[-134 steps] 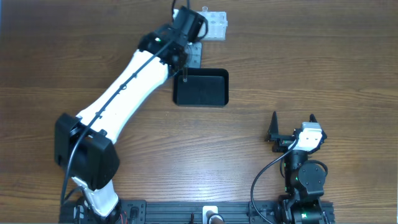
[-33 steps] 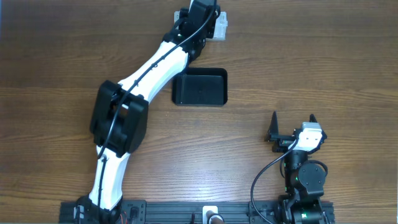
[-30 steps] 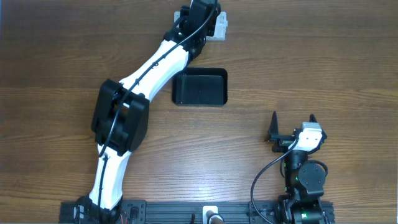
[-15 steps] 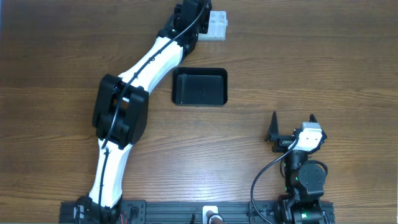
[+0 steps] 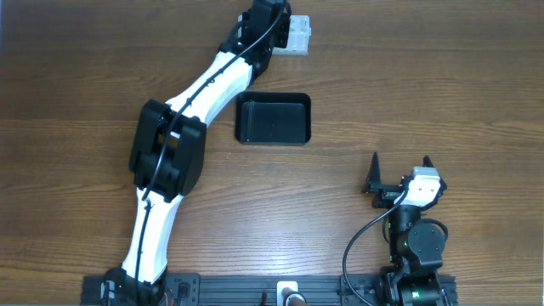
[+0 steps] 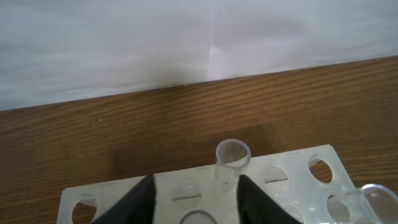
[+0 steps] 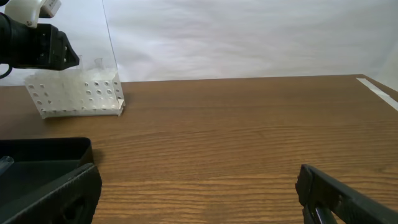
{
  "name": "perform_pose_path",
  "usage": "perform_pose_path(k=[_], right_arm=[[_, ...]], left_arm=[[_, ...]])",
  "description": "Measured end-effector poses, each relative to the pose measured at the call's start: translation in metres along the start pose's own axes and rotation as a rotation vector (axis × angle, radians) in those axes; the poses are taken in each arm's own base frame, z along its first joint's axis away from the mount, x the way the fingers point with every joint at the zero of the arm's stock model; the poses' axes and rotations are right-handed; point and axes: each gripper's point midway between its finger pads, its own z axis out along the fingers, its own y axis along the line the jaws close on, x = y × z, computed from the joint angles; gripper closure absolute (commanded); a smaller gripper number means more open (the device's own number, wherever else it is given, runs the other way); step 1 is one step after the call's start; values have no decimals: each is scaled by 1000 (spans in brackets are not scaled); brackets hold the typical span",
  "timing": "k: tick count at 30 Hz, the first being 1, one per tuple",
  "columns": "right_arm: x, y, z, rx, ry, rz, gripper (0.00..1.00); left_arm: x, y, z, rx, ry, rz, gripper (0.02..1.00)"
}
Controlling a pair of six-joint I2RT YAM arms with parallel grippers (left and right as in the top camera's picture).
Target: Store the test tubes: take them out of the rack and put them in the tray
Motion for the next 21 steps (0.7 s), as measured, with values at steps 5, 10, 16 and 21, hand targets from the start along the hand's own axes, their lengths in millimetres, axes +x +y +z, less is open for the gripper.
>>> perform_pose_path(k=[5, 10, 16, 21], right_arm=[[0, 0, 0, 0, 0, 0, 9], [0, 0, 0, 0, 0, 0, 9], [0, 0, 0, 0, 0, 0, 9], [0, 0, 0, 0, 0, 0, 9]], left_arm=[[0, -1, 0, 3, 1, 7, 761], [2, -2, 1, 10, 4, 9, 831], [2, -2, 1, 11, 5, 9, 888], [2, -2, 1, 14, 5, 9, 910]])
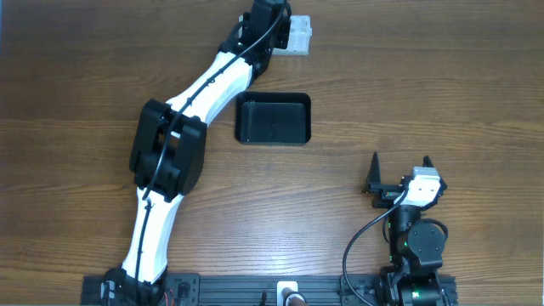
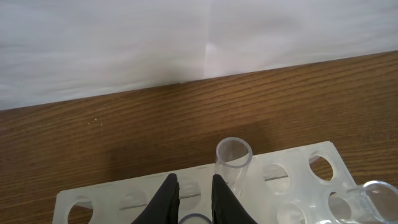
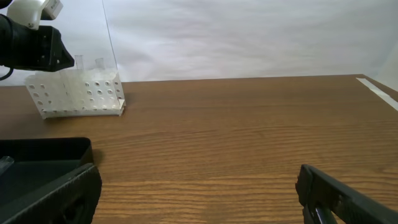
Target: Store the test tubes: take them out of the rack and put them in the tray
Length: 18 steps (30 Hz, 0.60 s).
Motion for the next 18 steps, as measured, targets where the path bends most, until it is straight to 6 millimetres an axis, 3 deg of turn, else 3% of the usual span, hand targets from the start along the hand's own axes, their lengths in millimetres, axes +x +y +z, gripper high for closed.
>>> perform_pose_path(k=[11, 14, 18], right_arm=[[0, 0, 0, 0, 0, 0, 9], [0, 0, 0, 0, 0, 0, 9], [0, 0, 0, 0, 0, 0, 9]], left_arm=[[-4, 1, -4, -1, -3, 11, 910], [-22, 2, -19, 2, -25, 20, 906], [-75, 6, -62, 8, -122, 18, 904]])
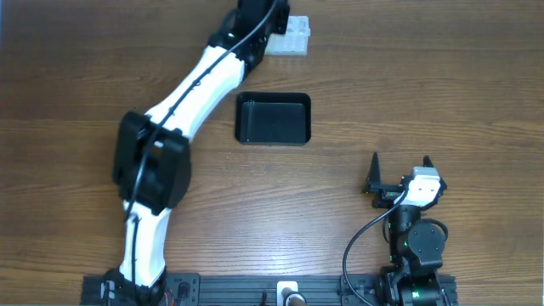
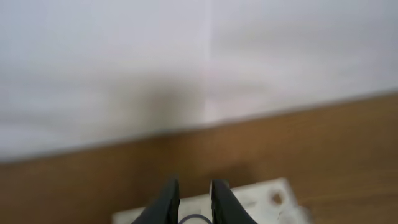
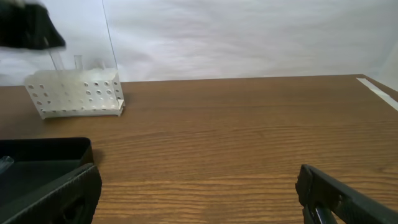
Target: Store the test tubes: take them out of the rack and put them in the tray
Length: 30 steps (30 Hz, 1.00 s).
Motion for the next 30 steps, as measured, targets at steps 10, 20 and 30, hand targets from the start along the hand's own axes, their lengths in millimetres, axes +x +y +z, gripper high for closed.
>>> perform_pose_path(k=[10, 20, 30], right_arm=[[0, 0, 0, 0, 0, 0, 7], [0, 0, 0, 0, 0, -1, 7], [0, 0, 0, 0, 0, 0, 9]], left_arm=[[-69, 15, -112, 7, 2, -53, 936], [55, -14, -106, -25, 361, -164, 930], [150, -16, -79, -83, 566, -183, 954]])
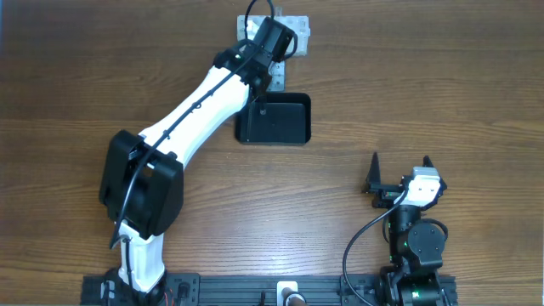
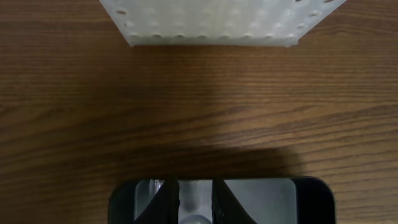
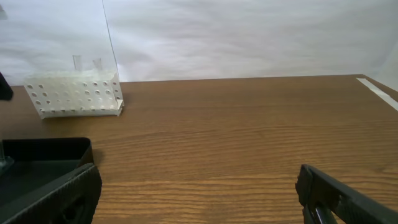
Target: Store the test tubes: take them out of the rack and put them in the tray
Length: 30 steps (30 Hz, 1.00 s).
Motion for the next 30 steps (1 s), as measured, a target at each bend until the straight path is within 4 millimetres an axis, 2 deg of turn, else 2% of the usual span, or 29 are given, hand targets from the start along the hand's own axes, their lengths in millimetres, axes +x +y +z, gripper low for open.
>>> perform_pose_path(k=[6, 12, 20, 30], right_arm=[[0, 0, 0, 0, 0, 0, 9], [0, 0, 0, 0, 0, 0, 9], [0, 0, 0, 0, 0, 0, 9], [0, 0, 0, 0, 0, -1, 9]], left_arm=[[7, 1, 9, -11, 22, 1, 958], [31, 3, 30, -45, 99, 25, 958], [43, 1, 31, -49, 135, 44, 941], [58, 3, 46, -65, 181, 56, 901]])
